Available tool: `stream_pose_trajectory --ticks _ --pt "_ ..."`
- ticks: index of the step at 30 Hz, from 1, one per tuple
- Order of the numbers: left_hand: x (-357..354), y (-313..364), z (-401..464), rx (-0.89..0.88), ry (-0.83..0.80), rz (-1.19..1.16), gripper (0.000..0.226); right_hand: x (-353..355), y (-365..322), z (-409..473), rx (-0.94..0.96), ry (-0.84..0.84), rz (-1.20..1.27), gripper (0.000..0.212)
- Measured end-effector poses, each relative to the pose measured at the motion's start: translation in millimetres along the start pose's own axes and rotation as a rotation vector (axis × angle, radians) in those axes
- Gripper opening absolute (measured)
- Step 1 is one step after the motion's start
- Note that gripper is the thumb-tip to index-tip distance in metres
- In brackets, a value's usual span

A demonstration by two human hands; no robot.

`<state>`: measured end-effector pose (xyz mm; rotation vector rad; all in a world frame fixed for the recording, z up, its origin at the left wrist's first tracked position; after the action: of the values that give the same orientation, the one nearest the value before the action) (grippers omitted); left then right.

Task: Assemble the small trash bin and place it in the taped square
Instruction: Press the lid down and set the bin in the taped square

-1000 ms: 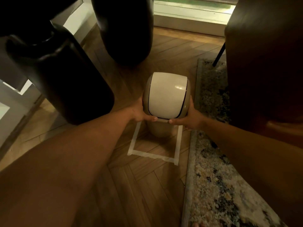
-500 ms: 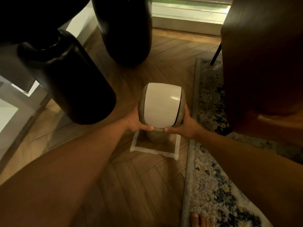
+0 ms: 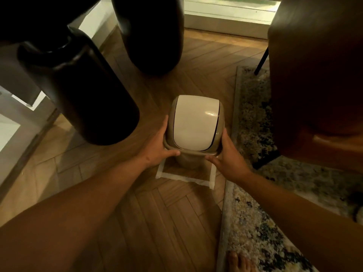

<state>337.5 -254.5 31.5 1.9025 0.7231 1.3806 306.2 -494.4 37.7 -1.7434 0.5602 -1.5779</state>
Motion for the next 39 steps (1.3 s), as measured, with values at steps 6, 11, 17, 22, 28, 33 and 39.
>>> stream_pose_trajectory --ticks 6,11,17,22,28,33,39 --pt "-2.7 -11.5 2.9 0.054 0.000 -0.085 0.128 -22.1 7.2 -13.1 -0.083 0.016 0.097 0.103" --pt "-0.8 -10.2 15.8 0.090 -0.029 -0.078 0.127 -24.5 10.8 -2.1 -0.116 0.009 0.099 0.102" --pt "3.1 -8.2 31.9 0.112 -0.042 -0.040 0.125 -20.9 9.5 13.2 -0.112 -0.013 0.072 0.099" --pt "6.6 -4.6 37.4 0.107 -0.044 -0.065 0.125 -20.0 11.9 21.0 -0.105 -0.043 0.067 0.100" --pt "5.7 -3.8 38.3 0.103 -0.048 -0.018 0.124 -18.4 14.7 19.9 -0.125 -0.048 0.060 0.101" --pt "24.0 -3.2 37.3 0.087 0.095 0.156 0.118 -4.9 19.6 19.5 -0.166 -0.053 -0.036 0.102" --pt "22.9 -8.3 37.8 0.107 0.083 -0.006 0.116 15.6 6.7 26.4 -0.134 -0.019 0.064 0.097"
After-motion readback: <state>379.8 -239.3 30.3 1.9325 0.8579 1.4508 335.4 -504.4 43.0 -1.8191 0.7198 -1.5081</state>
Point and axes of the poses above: each hand's wrist, its own z-axis towards the middle knuckle, its own x-axis out of the back of the hand, y = z × x, the point moved 10 cm from there along z, towards the middle knuckle, and after that the axes turned 3 degrees about x, right-handed, at the moved point
